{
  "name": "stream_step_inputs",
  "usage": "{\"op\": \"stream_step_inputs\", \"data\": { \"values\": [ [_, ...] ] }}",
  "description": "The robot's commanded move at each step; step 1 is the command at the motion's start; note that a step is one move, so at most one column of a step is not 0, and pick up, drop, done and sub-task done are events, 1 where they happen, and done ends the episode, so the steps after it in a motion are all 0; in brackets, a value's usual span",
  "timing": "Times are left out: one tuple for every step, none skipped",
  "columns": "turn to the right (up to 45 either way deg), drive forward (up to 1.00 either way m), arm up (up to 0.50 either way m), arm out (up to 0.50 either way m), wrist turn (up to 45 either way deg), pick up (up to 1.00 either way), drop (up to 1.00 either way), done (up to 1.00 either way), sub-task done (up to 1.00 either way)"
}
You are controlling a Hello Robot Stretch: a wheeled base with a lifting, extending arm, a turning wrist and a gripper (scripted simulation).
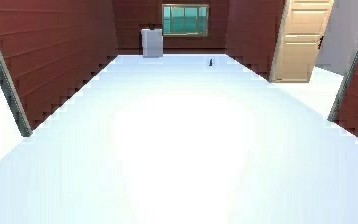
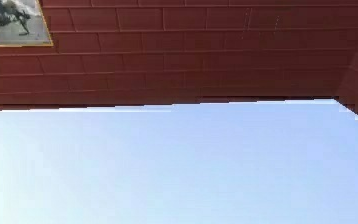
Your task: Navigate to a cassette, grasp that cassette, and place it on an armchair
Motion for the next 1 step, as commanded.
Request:
{"op": "stream_step_inputs", "data": {
  "values": [
    [-30.0, 0.0, 0.0, 0.0, 0.0, 0.0, 0.0, 0.0, 0.0]
  ]
}}
